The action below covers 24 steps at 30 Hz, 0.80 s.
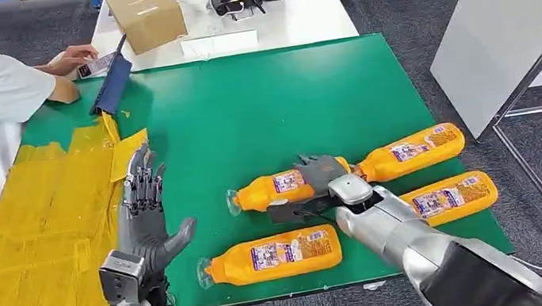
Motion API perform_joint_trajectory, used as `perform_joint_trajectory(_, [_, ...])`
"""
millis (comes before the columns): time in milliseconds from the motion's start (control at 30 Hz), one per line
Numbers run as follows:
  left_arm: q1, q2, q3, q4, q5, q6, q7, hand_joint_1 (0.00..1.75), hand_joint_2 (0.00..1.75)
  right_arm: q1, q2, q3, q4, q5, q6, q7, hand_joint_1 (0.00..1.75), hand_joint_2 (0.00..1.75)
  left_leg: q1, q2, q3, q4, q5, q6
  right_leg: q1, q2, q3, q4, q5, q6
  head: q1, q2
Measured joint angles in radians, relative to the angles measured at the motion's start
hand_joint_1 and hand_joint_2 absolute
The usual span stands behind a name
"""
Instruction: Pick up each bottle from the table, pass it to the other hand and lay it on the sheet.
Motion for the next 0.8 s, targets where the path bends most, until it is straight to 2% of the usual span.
perform_joint_trajectory(367, [0.007, -0.003, -0.003, -0.002, -0.028, -0.005, 0.001, 0.0, 1.75, 0.038, 0.004, -0.144, -0.018, -0.053, -0.165, -0.119, 1.75, 1.75, 0.0, 0.0, -0.005, 0.0, 0.0, 0.0, 0.0, 0.0, -0.003, 0.0, 0.001, -0.001, -0.001, 0.0])
perform_joint_trajectory(433, [0.01, -0.003, -0.003, -0.004, -0.042, -0.012, 0.007, 0.0, 1.75, 0.055, 0.003, -0.173, -0.038, -0.076, -0.235, -0.158, 1.75, 1.75, 0.0, 0.0, -0.006, 0.0, 0.0, 0.0, 0.0, 0.0, -0.004, 0.001, 0.001, -0.001, 0.0, 0.0])
perform_joint_trajectory(500, [0.015, -0.003, -0.005, -0.011, -0.074, -0.018, 0.024, 0.0, 1.75, 0.086, 0.005, -0.225, -0.09, -0.115, -0.365, -0.226, 1.75, 1.75, 0.0, -0.001, -0.007, 0.0, 0.0, 0.0, 0.0, 0.0, -0.005, 0.001, 0.001, -0.001, -0.001, 0.0])
perform_joint_trajectory(567, [0.024, -0.004, -0.018, -0.023, -0.128, -0.03, 0.043, 0.0, 1.75, 0.153, 0.003, -0.307, -0.241, -0.153, -0.485, -0.284, 1.75, 1.75, 0.0, -0.001, -0.008, 0.0, 0.0, 0.0, 0.0, -0.001, -0.006, 0.001, 0.0, -0.001, -0.001, 0.0])
perform_joint_trajectory(667, [0.03, -0.005, -0.032, -0.029, -0.146, -0.034, 0.052, 0.0, 1.75, 0.206, 0.0, -0.369, -0.394, -0.14, -0.489, -0.267, 1.75, 1.75, 0.0, -0.001, -0.008, 0.0, 0.0, 0.0, 0.0, -0.001, -0.006, 0.001, -0.001, 0.001, 0.0, 0.0])
perform_joint_trajectory(733, [0.031, -0.005, -0.041, -0.036, -0.164, -0.046, 0.065, 0.0, 1.75, 0.261, -0.002, -0.418, -0.515, -0.159, -0.522, -0.304, 1.75, 1.75, 0.0, -0.003, -0.008, 0.0, 0.0, 0.0, 0.0, -0.002, -0.006, 0.0, -0.002, 0.001, 0.0, 0.0])
perform_joint_trajectory(800, [0.031, -0.005, -0.042, -0.037, -0.166, -0.047, 0.066, 0.0, 1.75, 0.263, -0.002, -0.422, -0.524, -0.162, -0.524, -0.308, 1.75, 1.75, 0.0, -0.004, -0.009, 0.0, 0.0, 0.0, 0.0, -0.002, -0.006, 0.0, -0.002, 0.001, 0.0, 0.0])
